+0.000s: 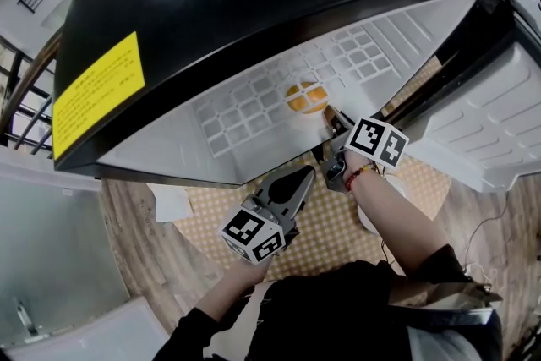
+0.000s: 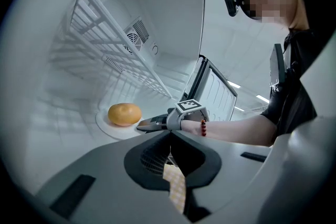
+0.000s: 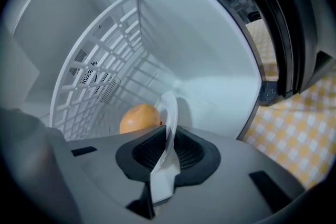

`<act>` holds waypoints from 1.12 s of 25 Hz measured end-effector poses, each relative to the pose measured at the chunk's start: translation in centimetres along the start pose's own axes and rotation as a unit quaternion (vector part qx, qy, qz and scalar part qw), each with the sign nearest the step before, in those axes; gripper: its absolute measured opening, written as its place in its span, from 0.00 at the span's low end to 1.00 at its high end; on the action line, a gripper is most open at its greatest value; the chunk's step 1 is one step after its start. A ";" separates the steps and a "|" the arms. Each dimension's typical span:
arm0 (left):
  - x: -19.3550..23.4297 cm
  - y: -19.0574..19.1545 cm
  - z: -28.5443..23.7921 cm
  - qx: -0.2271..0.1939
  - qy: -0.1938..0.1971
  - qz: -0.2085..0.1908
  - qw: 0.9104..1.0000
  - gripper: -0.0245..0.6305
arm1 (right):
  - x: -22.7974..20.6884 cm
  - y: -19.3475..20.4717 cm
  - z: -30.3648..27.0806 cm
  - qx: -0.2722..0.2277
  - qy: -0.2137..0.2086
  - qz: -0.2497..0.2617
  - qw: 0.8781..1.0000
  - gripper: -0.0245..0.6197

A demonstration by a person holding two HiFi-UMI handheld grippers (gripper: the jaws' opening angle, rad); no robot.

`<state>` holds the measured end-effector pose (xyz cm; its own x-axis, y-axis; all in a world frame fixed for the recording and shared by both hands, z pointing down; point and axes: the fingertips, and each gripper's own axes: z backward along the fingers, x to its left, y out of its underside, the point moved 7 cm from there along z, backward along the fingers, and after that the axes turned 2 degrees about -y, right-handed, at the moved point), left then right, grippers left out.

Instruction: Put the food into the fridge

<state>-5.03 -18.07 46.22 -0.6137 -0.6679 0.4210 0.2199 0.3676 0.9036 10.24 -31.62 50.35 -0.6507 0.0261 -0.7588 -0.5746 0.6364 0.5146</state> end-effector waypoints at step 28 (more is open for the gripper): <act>0.6 1.4 0.8 0.006 -0.014 0.020 1.000 0.06 | 0.4 -0.4 -0.8 -0.008 0.062 0.237 0.970 0.22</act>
<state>-5.65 -17.43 47.69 -0.6256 -0.6341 0.4545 0.2364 0.4012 0.8850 9.77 -32.50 50.18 -0.8974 0.2198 -0.3825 -0.2030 0.5640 0.8004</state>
